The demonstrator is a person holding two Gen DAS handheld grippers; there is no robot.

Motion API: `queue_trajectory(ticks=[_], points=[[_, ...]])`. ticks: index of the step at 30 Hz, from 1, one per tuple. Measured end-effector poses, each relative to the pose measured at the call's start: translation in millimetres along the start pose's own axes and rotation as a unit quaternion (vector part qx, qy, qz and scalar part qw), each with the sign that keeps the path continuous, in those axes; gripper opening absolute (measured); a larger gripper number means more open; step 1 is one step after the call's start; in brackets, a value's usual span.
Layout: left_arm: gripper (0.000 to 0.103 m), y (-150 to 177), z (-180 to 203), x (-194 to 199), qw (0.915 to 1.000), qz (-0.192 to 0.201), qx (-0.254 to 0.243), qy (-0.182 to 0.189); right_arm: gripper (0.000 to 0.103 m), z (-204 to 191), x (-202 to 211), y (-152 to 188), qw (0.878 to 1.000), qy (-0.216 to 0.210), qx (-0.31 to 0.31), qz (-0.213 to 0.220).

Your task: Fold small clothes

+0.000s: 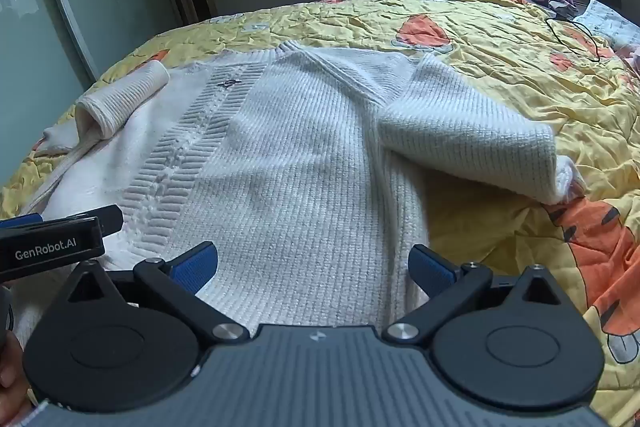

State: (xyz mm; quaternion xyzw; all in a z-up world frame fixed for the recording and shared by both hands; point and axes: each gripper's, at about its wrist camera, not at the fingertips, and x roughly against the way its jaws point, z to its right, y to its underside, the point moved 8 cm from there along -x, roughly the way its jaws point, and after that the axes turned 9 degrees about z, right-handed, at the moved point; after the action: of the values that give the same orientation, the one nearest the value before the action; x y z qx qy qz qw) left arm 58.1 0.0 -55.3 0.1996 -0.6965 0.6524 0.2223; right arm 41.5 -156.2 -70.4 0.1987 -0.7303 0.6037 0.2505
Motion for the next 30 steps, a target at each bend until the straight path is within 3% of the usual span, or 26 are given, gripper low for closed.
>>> queue_trajectory(ticks=[30], points=[[0.103, 2, 0, 1, 1.0000, 0.004, 0.001, -0.003, 0.103, 3, -3, 4, 1.000, 0.004, 0.000, -0.006]])
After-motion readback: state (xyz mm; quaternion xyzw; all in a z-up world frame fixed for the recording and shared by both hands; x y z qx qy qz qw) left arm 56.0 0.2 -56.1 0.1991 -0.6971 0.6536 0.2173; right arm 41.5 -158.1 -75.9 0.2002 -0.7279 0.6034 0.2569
